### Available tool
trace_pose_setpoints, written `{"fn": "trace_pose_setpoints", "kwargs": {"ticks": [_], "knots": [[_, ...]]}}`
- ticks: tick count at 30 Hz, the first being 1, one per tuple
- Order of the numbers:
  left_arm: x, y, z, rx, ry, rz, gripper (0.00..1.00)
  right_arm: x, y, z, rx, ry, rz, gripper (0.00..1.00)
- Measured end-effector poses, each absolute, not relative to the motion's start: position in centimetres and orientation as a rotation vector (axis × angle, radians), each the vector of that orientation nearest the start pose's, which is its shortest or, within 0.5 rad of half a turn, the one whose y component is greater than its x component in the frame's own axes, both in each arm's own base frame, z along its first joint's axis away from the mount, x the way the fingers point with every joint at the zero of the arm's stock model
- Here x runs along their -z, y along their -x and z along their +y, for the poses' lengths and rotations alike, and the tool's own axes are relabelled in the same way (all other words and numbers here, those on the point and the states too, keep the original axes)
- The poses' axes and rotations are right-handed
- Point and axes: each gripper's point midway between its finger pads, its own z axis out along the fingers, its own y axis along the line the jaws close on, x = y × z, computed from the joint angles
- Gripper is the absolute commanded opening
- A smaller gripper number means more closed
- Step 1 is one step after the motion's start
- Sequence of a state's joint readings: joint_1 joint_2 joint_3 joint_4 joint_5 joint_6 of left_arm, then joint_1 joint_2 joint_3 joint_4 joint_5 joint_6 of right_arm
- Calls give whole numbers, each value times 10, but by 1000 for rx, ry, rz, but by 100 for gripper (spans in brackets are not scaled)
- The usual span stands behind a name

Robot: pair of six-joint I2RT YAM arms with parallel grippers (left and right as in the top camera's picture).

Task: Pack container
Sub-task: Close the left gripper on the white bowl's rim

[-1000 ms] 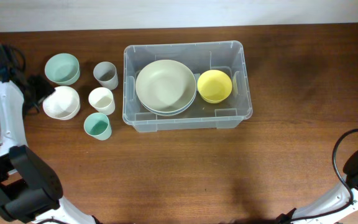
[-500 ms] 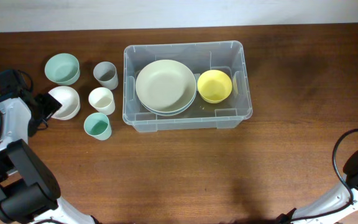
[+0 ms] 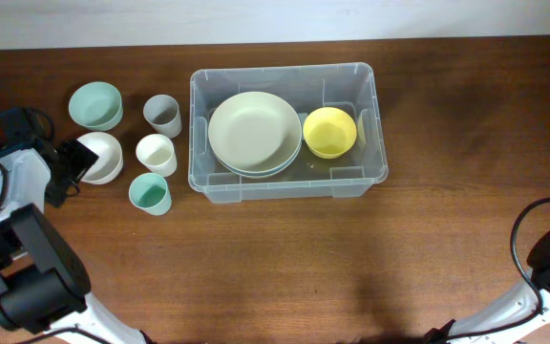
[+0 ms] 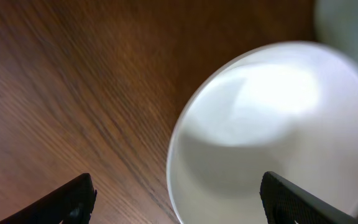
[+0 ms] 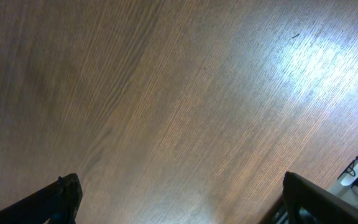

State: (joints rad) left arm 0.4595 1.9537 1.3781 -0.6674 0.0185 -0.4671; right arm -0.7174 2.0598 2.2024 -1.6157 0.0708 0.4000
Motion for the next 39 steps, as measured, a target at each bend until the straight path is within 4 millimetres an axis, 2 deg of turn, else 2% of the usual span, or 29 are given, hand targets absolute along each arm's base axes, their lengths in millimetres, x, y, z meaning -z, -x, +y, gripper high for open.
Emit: {"fn": "trace_pose_setpoints", "kwargs": {"ticks": [5,9,10,14,17,21,29,33,36,39], "knots": [[-25,-389,188,40,1294,2547,87,-197,-295,-273,130,-1623,2586,99],[-25,-390,188,46,1302,2539,79,-197,-295,-273,130,-1623,2587,99],[-25,-390,188,46,1305,2538,74,-197,-295,-273,130,-1622,2586,99],[-25,-390,188,48,1314,2534,44,-197,-295,-273,130,-1622,2586,99],[-25,-390,188,48,1311,2535,16,-197,-295,-273,130,-1623,2587,99],[-25,-390,188,50,1314,2533,1,-197,-295,-273,130,-1623,2587,99],[-25,-391,187,57,1314,2534,1,-197,-295,-273,130,-1623,2586,99],[-27,-383,190,55,1345,2551,1,-197,-295,-273,130,-1623,2586,99],[-35,-375,201,29,1391,2550,1,-197,-295,-273,130,-1622,2587,99],[-56,-367,220,-31,1435,2517,1,-197,-295,-273,130,-1623,2587,99]]}}
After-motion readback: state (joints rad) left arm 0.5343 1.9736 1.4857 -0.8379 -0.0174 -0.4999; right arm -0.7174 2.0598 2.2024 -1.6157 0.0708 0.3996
